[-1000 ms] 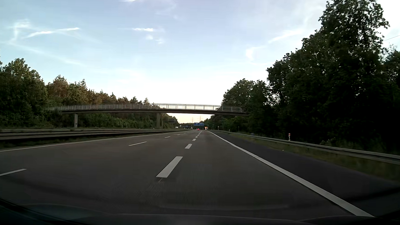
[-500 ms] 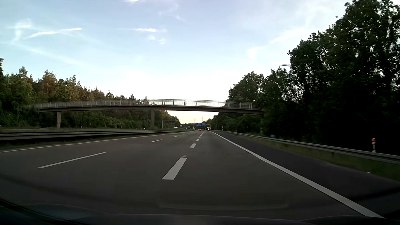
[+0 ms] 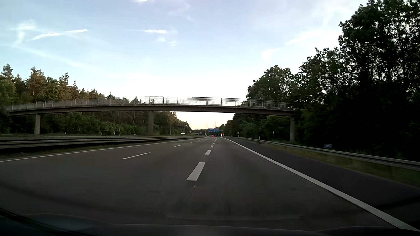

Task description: Follow the waypoints while adhering to traffic rules and regulations

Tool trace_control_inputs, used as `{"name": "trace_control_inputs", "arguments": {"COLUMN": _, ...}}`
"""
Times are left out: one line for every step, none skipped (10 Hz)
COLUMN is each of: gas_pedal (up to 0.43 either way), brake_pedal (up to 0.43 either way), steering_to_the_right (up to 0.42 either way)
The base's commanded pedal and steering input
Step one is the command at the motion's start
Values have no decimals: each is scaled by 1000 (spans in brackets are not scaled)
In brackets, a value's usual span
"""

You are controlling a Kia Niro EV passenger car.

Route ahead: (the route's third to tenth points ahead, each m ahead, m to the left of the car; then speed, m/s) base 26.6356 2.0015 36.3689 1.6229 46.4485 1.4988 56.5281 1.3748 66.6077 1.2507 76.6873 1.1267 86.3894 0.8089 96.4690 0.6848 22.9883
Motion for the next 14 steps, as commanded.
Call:
{"name": "trace_control_inputs", "arguments": {"gas_pedal": 138, "brake_pedal": 0, "steering_to_the_right": -5}}
{"name": "trace_control_inputs", "arguments": {"gas_pedal": 169, "brake_pedal": 0, "steering_to_the_right": -4}}
{"name": "trace_control_inputs", "arguments": {"gas_pedal": 169, "brake_pedal": 0, "steering_to_the_right": -5}}
{"name": "trace_control_inputs", "arguments": {"gas_pedal": 169, "brake_pedal": 0, "steering_to_the_right": -4}}
{"name": "trace_control_inputs", "arguments": {"gas_pedal": 169, "brake_pedal": 0, "steering_to_the_right": -3}}
{"name": "trace_control_inputs", "arguments": {"gas_pedal": 169, "brake_pedal": 0, "steering_to_the_right": -2}}
{"name": "trace_control_inputs", "arguments": {"gas_pedal": 169, "brake_pedal": 0, "steering_to_the_right": -2}}
{"name": "trace_control_inputs", "arguments": {"gas_pedal": 169, "brake_pedal": 0, "steering_to_the_right": -2}}
{"name": "trace_control_inputs", "arguments": {"gas_pedal": 169, "brake_pedal": 0, "steering_to_the_right": -2}}
{"name": "trace_control_inputs", "arguments": {"gas_pedal": 169, "brake_pedal": 0, "steering_to_the_right": -2}}
{"name": "trace_control_inputs", "arguments": {"gas_pedal": 169, "brake_pedal": 0, "steering_to_the_right": -2}}
{"name": "trace_control_inputs", "arguments": {"gas_pedal": 169, "brake_pedal": 0, "steering_to_the_right": -2}}
{"name": "trace_control_inputs", "arguments": {"gas_pedal": 169, "brake_pedal": 0, "steering_to_the_right": -2}}
{"name": "trace_control_inputs", "arguments": {"gas_pedal": 169, "brake_pedal": 0, "steering_to_the_right": -1}}
